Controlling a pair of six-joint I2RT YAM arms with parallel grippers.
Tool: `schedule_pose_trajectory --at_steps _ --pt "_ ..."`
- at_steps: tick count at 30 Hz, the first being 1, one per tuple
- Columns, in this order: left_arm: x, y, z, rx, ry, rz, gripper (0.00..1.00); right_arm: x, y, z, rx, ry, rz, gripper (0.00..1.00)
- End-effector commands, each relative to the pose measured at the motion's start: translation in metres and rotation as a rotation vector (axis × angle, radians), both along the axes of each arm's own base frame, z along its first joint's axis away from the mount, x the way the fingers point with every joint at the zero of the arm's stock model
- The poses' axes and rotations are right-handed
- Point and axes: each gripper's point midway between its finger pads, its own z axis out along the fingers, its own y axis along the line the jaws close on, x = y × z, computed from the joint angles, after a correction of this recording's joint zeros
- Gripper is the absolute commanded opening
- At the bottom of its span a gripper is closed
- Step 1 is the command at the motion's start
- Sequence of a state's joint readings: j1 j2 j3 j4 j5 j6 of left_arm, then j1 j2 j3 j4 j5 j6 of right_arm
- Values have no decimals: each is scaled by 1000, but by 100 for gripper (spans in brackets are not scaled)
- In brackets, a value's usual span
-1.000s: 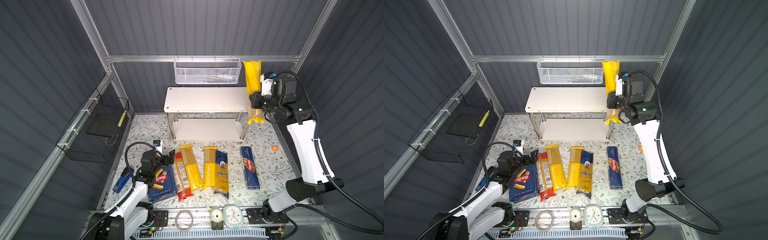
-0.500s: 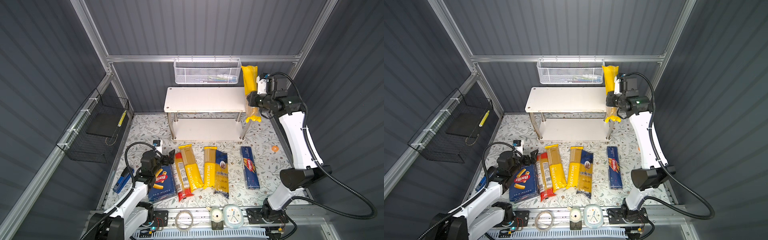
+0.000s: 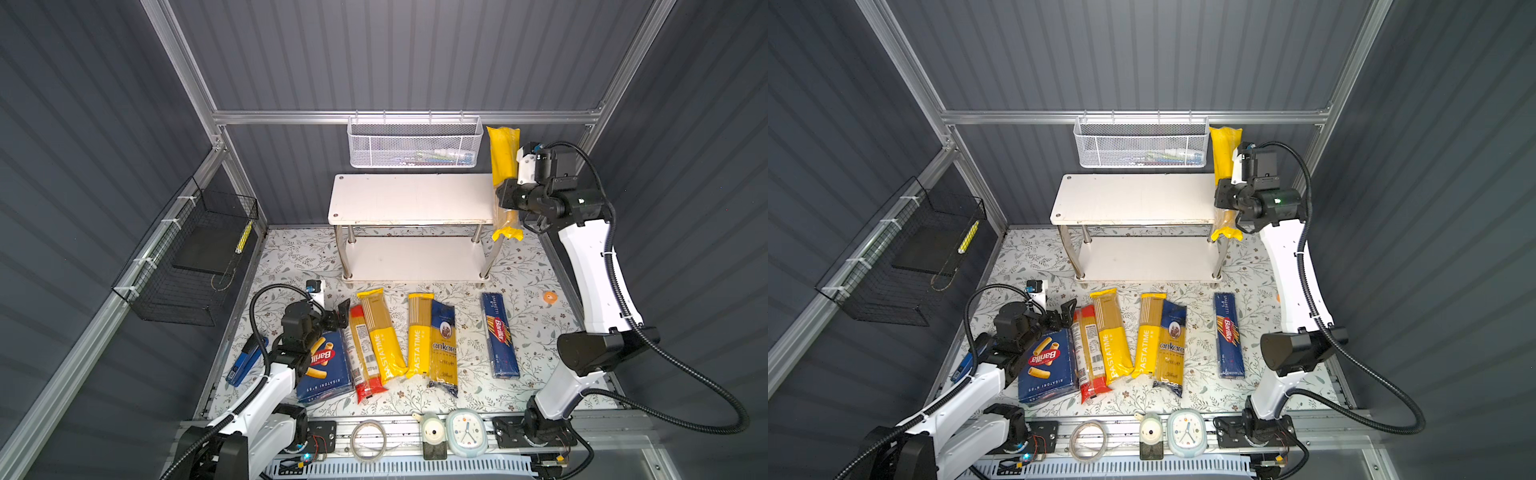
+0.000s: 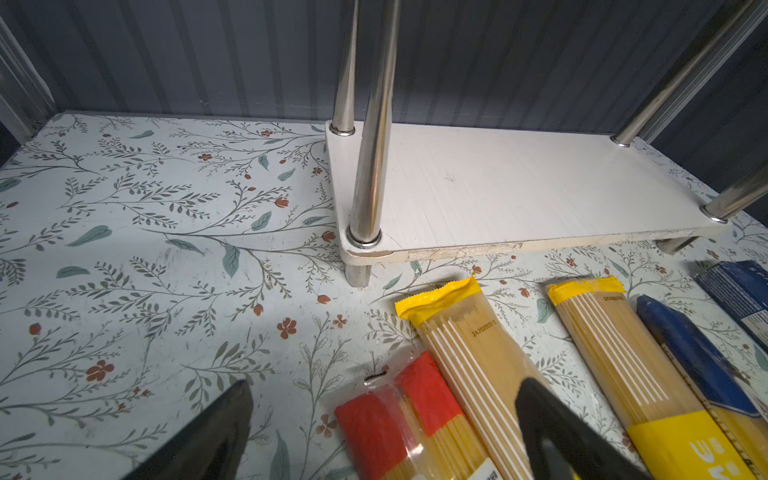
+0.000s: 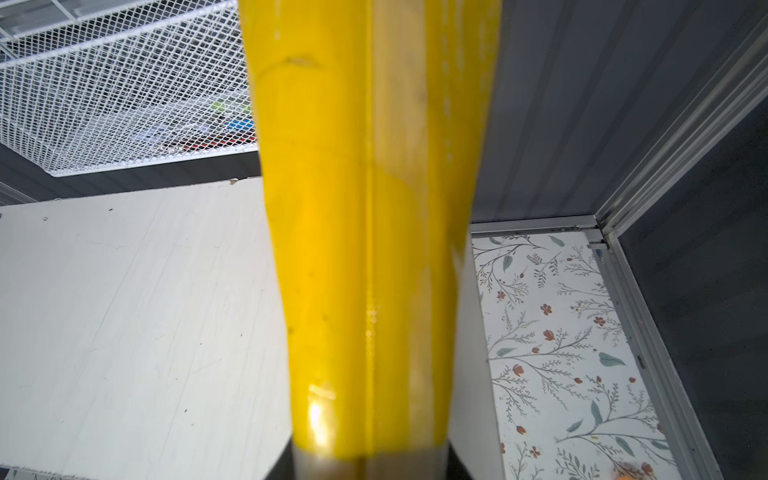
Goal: Place and organize the pasta boxes and bags onto the shelf
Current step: 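Raise the held bag above the top shelf with the right gripper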
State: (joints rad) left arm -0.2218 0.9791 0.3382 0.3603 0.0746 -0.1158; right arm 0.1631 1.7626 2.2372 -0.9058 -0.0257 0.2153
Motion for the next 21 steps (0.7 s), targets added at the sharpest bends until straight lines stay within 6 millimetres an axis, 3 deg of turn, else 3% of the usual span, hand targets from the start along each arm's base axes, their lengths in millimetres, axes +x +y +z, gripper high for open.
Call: schedule_pose_trajectory --at_steps 1,6,13,21 --pt "-2 -2 0 -3 -4 -7 100 9 2 45 46 -154 7 10" --pt "-1 -2 0 -4 -1 -6 100 12 2 42 54 -151 2 21" --pt "-1 -1 0 -3 -4 -5 100 14 4 37 71 -137 3 25" --pt "-2 -1 -1 -2 -3 -4 100 17 2 30 63 -125 -10 42"
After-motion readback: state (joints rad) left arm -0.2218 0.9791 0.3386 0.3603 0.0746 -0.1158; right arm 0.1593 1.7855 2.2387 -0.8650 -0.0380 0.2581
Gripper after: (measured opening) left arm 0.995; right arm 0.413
